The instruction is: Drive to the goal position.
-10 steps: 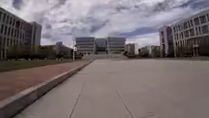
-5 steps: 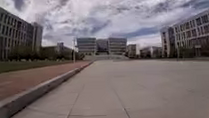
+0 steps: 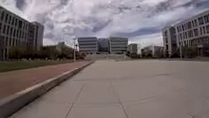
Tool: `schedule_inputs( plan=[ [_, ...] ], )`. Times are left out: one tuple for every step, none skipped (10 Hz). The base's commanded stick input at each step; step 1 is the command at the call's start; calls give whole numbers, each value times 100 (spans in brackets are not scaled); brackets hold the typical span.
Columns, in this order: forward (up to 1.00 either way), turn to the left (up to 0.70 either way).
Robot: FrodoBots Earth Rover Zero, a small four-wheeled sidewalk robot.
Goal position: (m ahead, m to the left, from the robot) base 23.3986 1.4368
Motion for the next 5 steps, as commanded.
schedule_inputs(
  plan=[
    [100, 0],
    [100, 0],
    [100, 0],
    [100, 0],
    [100, 0]
  ],
)
